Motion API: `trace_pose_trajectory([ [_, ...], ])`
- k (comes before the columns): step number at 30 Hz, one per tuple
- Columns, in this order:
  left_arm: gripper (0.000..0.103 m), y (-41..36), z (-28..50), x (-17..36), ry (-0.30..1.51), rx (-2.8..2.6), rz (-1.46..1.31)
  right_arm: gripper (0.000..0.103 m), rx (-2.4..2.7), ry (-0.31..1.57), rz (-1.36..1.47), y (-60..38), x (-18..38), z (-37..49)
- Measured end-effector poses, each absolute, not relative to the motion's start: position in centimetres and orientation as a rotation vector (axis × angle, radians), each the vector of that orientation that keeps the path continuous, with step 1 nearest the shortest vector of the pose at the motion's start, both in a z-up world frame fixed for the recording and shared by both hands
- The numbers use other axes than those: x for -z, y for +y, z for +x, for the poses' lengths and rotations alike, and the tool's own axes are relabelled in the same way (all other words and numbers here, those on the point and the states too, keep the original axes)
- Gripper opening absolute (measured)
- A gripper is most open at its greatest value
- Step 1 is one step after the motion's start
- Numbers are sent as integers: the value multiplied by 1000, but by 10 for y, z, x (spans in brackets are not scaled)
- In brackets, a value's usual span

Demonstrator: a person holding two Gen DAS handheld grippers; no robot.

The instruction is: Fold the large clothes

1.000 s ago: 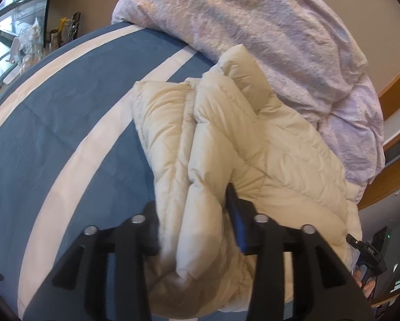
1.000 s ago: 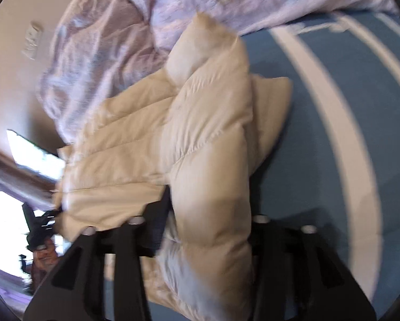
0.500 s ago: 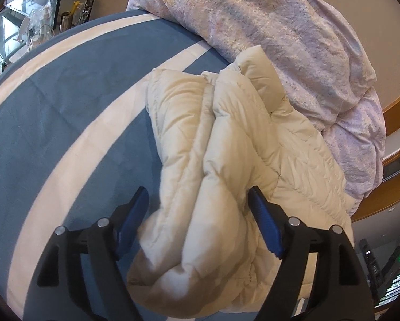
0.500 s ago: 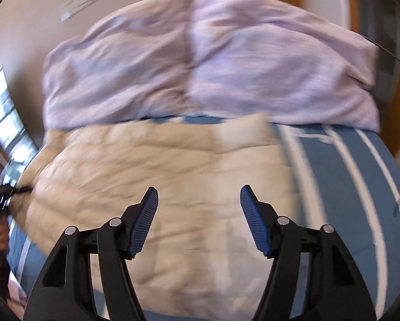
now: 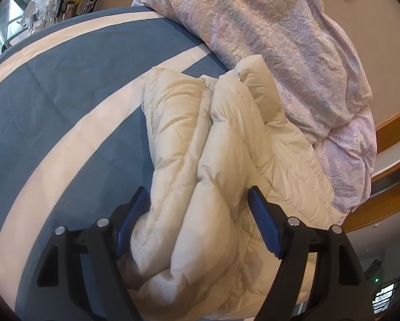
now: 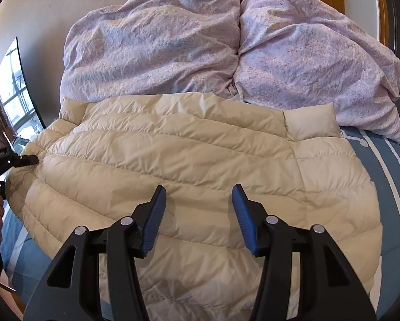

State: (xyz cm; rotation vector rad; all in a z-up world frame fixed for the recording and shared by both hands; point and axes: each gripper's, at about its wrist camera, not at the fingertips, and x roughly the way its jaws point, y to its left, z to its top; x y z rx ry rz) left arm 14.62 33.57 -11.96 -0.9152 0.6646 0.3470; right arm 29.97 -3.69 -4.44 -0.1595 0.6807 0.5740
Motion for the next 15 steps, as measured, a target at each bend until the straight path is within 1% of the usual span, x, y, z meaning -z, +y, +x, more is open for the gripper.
trace_pose_trajectory([
  [4, 77, 336, 146, 120, 658, -342, -921, 54, -556, 670, -164, -34, 47, 295],
  [9, 76, 335, 148, 120, 660, -341, -912, 54, -520, 742, -243, -20, 69, 302],
  [10, 70, 335, 149, 120, 660, -332, -915, 54, -516, 748, -253, -18, 72, 303],
  [11, 67, 334, 150, 121, 662, -324, -921, 54, -512, 755, -261, -15, 76, 304],
  [13, 53, 334, 152, 123, 663, -306, -933, 54, -510, 771, -261, -13, 81, 306],
  [14, 50, 333, 153, 124, 665, -293, -941, 54, -512, 781, -257, -13, 82, 308],
  [15, 44, 332, 153, 123, 662, -287, -944, 54, -515, 789, -250, -13, 83, 309],
])
